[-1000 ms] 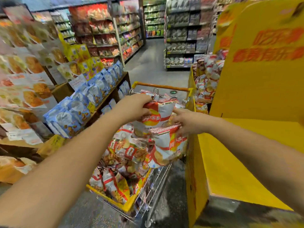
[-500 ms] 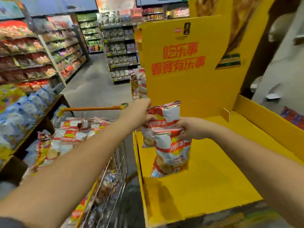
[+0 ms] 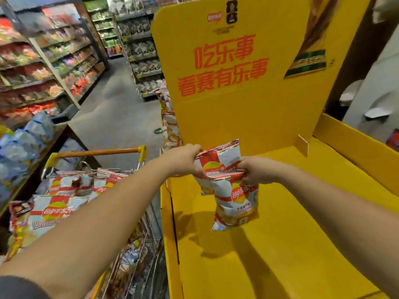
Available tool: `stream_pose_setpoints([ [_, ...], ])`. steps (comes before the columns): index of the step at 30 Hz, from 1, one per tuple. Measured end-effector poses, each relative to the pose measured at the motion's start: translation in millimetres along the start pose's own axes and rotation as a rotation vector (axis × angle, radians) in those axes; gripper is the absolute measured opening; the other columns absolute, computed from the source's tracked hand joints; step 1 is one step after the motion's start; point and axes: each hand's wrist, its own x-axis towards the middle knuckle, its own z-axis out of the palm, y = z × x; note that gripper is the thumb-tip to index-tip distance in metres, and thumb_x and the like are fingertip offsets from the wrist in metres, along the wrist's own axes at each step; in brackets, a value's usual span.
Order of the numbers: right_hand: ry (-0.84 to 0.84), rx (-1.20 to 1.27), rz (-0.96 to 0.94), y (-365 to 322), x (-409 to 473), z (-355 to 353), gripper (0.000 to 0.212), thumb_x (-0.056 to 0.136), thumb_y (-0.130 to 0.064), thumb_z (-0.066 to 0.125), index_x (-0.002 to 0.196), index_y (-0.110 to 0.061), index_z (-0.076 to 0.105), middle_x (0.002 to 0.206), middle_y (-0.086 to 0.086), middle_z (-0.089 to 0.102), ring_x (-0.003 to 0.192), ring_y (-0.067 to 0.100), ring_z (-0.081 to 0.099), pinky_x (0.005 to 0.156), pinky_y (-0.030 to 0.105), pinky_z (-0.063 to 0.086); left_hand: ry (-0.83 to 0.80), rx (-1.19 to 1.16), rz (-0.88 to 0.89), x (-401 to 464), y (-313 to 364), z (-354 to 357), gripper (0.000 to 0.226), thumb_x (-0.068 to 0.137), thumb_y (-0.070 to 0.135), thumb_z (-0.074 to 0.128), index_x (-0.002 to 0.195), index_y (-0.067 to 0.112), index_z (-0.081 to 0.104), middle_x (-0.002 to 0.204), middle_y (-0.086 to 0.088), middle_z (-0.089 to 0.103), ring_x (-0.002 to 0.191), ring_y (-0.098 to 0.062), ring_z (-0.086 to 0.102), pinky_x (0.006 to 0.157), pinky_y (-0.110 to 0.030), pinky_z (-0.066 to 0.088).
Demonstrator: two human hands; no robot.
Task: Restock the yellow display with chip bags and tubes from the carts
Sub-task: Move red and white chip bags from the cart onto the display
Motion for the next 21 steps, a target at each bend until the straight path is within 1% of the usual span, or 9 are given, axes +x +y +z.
stream_pose_setpoints([
  [4,-0.034,0.019,0.014,4.1,55.3,17.0,0.043,0.085,-0.03,0.069,0.126,-0.022,0.061,0.137,-0.006,0.051,0.114,0.021,0.053,0.084,0.029,0.046,-0.053,-0.08,-0.032,38.1,-39.4,27.3,0.051,0.088,0.037,0.066,0.129,0.019,0.042,0.115,-0.006,0.062,0.101,-0.026,0.06,0.081,-0.042,0.054],
  [7,-0.07,-0.033,0.04,9.5,103.3,30.5,0.049,0.086,-0.03,0.067,0.134,-0.031,0.054,0.145,-0.006,0.044,0.123,0.022,0.05,0.094,0.036,0.049,-0.027,-0.127,-0.057,73.7,-76.0,51.9,0.037,0.094,0.033,0.059,0.123,0.016,0.043,0.104,-0.009,0.061,0.092,-0.028,0.06,0.075,-0.044,0.053],
  [9,-0.102,-0.075,0.099,19.7,139.9,39.8,0.042,0.088,-0.03,0.063,0.13,-0.031,0.056,0.148,-0.002,0.041,0.125,0.024,0.048,0.092,0.032,0.048,-0.001,-0.126,-0.058,102.5,-103.1,72.4,0.03,0.097,0.031,0.056,0.117,0.013,0.043,0.096,-0.009,0.058,0.084,-0.027,0.057,0.069,-0.043,0.05],
  [10,-0.117,-0.101,0.129,26.1,157.0,45.2,0.036,0.089,-0.029,0.061,0.124,-0.028,0.058,0.143,0.001,0.047,0.12,0.024,0.052,0.087,0.031,0.048,0.008,-0.11,-0.053,115.9,-115.6,83.3,0.025,0.098,0.028,0.055,0.112,0.012,0.043,0.092,-0.007,0.056,0.08,-0.025,0.054,0.066,-0.041,0.048],
  [12,-0.135,-0.128,0.167,38.7,187.5,59.7,0.027,0.086,-0.025,0.061,0.113,-0.024,0.06,0.119,0.004,0.063,0.099,0.023,0.057,0.075,0.032,0.05,0.006,-0.07,-0.047,139.7,-140.4,106.7,0.015,0.098,0.02,0.054,0.103,0.013,0.041,0.083,-0.001,0.05,0.071,-0.017,0.047,0.061,-0.036,0.041],
  [14,-0.147,-0.148,0.181,50.0,219.6,74.8,0.025,0.085,-0.022,0.061,0.11,-0.024,0.06,0.105,0.004,0.066,0.091,0.025,0.059,0.067,0.033,0.048,-0.002,-0.051,-0.045,163.2,-166.9,130.7,0.015,0.096,0.017,0.056,0.103,0.013,0.043,0.089,-0.003,0.055,0.075,-0.019,0.052,0.064,-0.037,0.043],
  [16,-0.138,-0.181,0.173,54.5,245.0,83.4,0.025,0.086,-0.022,0.059,0.111,-0.024,0.058,0.102,0.006,0.065,0.091,0.026,0.059,0.063,0.032,0.043,-0.007,-0.056,-0.059,177.6,-187.6,150.2,0.019,0.095,0.019,0.057,0.109,0.012,0.046,0.102,-0.008,0.06,0.088,-0.027,0.06,0.069,-0.04,0.049],
  [18,-0.11,-0.219,0.139,54.9,272.8,89.3,0.025,0.089,-0.025,0.058,0.114,-0.025,0.057,0.104,0.004,0.065,0.095,0.025,0.059,0.065,0.03,0.037,-0.016,-0.084,-0.083,187.2,-203.5,167.2,0.022,0.095,0.02,0.057,0.113,0.013,0.046,0.108,-0.01,0.06,0.092,-0.03,0.061,0.072,-0.043,0.052],
  [21,-0.049,-0.263,0.073,52.5,312.8,95.2,0.025,0.092,-0.027,0.055,0.117,-0.03,0.058,0.108,-0.002,0.065,0.103,0.022,0.057,0.074,0.03,0.032,-0.025,-0.059,-0.126,198.1,-226.0,189.9,0.024,0.096,0.022,0.057,0.116,0.015,0.045,0.113,-0.009,0.06,0.099,-0.03,0.059,0.081,-0.044,0.048],
])
